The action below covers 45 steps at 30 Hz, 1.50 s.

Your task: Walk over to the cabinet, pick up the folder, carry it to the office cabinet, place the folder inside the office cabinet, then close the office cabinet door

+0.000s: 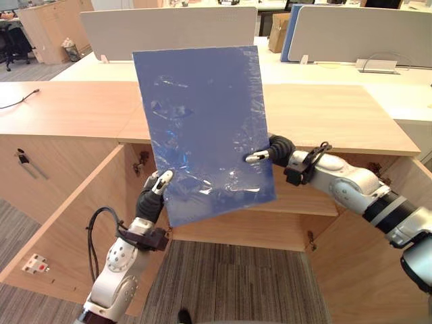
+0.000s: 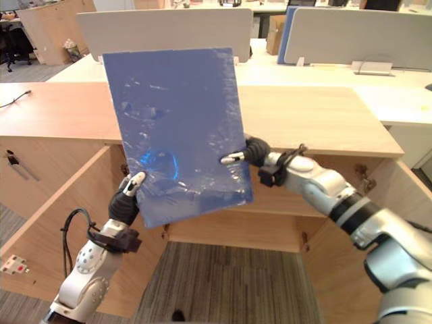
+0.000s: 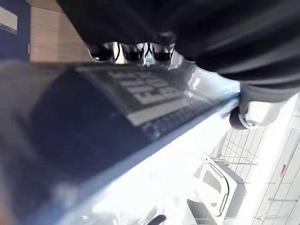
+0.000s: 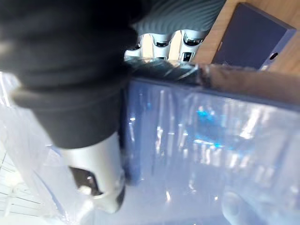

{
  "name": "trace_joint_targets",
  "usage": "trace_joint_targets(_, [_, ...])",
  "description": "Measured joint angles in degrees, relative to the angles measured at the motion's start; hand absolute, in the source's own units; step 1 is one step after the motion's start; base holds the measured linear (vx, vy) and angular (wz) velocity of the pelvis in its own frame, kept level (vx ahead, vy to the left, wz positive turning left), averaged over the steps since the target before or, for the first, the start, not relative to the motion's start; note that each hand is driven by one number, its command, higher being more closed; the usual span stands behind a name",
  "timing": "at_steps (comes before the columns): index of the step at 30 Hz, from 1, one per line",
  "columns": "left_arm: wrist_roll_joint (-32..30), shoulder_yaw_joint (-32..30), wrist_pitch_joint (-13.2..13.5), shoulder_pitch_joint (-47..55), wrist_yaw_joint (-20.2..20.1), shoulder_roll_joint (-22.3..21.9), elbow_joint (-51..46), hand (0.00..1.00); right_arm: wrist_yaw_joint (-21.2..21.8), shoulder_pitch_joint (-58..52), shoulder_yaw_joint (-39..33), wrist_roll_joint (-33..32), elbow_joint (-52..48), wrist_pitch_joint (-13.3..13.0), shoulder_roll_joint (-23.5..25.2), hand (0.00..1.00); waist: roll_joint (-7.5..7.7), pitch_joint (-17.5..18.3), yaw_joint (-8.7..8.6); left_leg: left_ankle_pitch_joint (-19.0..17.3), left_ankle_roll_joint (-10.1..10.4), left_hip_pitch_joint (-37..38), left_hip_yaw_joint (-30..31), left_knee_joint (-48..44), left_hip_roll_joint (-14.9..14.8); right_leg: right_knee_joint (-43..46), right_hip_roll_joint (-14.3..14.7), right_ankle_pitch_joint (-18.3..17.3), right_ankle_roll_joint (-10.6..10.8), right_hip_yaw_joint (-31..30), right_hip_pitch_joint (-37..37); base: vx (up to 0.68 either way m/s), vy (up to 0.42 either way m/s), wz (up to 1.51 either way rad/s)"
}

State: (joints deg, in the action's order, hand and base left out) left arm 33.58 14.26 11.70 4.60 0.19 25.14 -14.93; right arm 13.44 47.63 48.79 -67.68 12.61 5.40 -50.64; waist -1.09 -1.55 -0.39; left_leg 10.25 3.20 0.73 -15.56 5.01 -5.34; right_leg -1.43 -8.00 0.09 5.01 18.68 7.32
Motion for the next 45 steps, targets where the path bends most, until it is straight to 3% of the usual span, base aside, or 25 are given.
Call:
trace_joint_targets(4, [0.0,-0.4,0.0,0.0,0.4,0.0,0.0,1.0,-0.2,-1.4,-0.1,0.0,0.8,-0.2,1.9,1.0,-0.02,0.1,-0.02,0.1,0.0,0.0,0.1,0.0,0.0,0.1,0.0,0.0,0.0,0.0,0.0,0.0,0.0,0.0])
trace_joint_targets(5, [0.0,-0.6,0.0,0.0,0.4,0.0,0.0,0.0,-0.2,-1.4,-0.1,0.0,0.8,-0.2,2.0,1.0,-0.02,0.1,-0.02,0.1,0.0,0.0,0.1,0.0,0.0,0.1,0.0,0.0,0.0,0.0,0.0,0.0,0.0,0.0])
trace_joint_targets(15, [5.8,-0.1,0.6,-1.3,-0.4,-0.2,0.0,0.0,0.0,-3.2,-1.4,-0.7,1.7,-0.8,4.8,1.0,0.0,0.2,-0.08,0.4,-0.1,-0.1,0.4,0.0,0.0,0.1,-0.1,-0.1,-0.1,0.2,-0.1,0.0,0.0,0.0])
trace_joint_targets(21, [14.3,4.0,2.5,-1.7,-8.1,-0.1,9.5,0.0,-0.2,-7.8,-2.5,0.4,1.9,-0.3,5.9,1.0,0.15,0.8,-0.01,0.4,-0.1,-0.8,0.4,0.0,-0.1,-0.8,0.1,0.3,-0.1,0.2,-0.5,0.0,0.0,0.0])
trace_joint_targets(25, [17.0,7.3,1.0,-0.1,-11.6,-0.2,15.8,0.0,-0.2,-9.6,-4.0,4.6,1.9,0.7,5.4,1.0,0.27,0.7,-0.32,0.4,-0.1,-0.9,0.3,0.1,-0.3,-1.2,0.4,0.5,0.0,0.0,-0.5,0.0,-0.001,-0.03])
trace_joint_targets(27, [16.4,9.1,-0.7,1.6,-13.6,-0.2,19.9,0.0,0.1,-11.0,-8.4,8.7,1.7,0.7,5.6,1.0,0.38,0.7,-0.53,0.3,-0.1,-0.8,0.2,0.1,-0.6,-1.2,0.6,0.6,0.0,-0.2,-0.5,0.0,-0.008,-0.08])
trace_joint_targets(28, [13.2,10.0,-2.7,3.5,-14.2,-0.8,24.8,0.0,0.5,-11.5,-12.8,10.4,-0.5,0.6,6.1,1.0,0.42,0.6,-0.92,0.3,0.0,-0.8,0.0,0.1,-0.9,-1.2,0.9,0.7,-0.2,-0.6,-0.7,0.0,-0.009,-0.11])
trace_joint_targets(29, [12.8,10.0,-3.1,3.9,-14.2,-1.0,25.8,0.0,0.5,-11.5,-13.7,10.4,-1.3,0.5,6.3,1.0,0.44,0.6,-0.99,0.3,0.0,-0.8,-0.1,0.1,-0.9,-1.2,1.0,0.7,-0.2,-0.7,-0.8,0.0,-0.011,-0.2])
trace_joint_targets(31, [6.1,9.2,-4.4,6.4,-13.4,-4.3,31.9,0.0,0.9,-13.0,-20.7,12.7,-8.3,-2.5,6.6,1.0,0.63,0.5,-1.34,0.1,0.3,-0.7,-0.7,0.1,-1.4,-1.3,1.3,0.8,-0.4,-1.7,-1.2,-0.01,-0.01,-0.18])
trace_joint_targets(34, [-1.3,5.2,-4.5,7.4,-9.9,-10.6,35.4,0.0,1.2,-14.7,-25.8,16.5,-14.3,-5.4,6.7,1.0,0.9,0.6,-1.48,0.0,0.4,-0.7,-0.7,0.3,-1.5,-1.3,1.4,0.8,-0.4,-1.7,-1.2,0.0,-0.002,-0.03])
trace_joint_targets(35, [-6.5,2.3,-3.2,7.3,-6.5,-14.9,38.7,0.0,1.5,-16.2,-28.3,20.0,-17.8,-7.0,7.0,1.0,1.18,0.8,-1.64,0.0,0.4,-0.7,-0.7,0.3,-1.5,-1.5,1.4,0.8,-0.4,-1.7,-1.2,0.0,0.0,0.0])
trace_joint_targets(37, [-10.5,0.8,-2.6,6.7,-4.4,-17.1,42.7,0.0,1.6,-17.6,-29.4,22.7,-19.9,-8.1,7.0,1.0,1.47,1.1,-1.72,0.0,0.4,-0.7,-0.7,0.3,-1.6,-1.5,1.5,0.8,-0.4,-1.8,-1.2,0.0,0.0,0.0])
trace_joint_targets(45, [-27.0,-7.1,-3.5,5.9,2.8,-18.5,61.9,0.0,0.9,-21.8,-29.5,40.4,-25.9,-10.9,7.2,1.0,2.32,1.3,-2.36,-0.1,0.5,-0.7,-1.0,0.3,-1.6,-1.4,1.5,0.8,-0.4,-2.3,-1.6,0.0,0.002,-0.01])
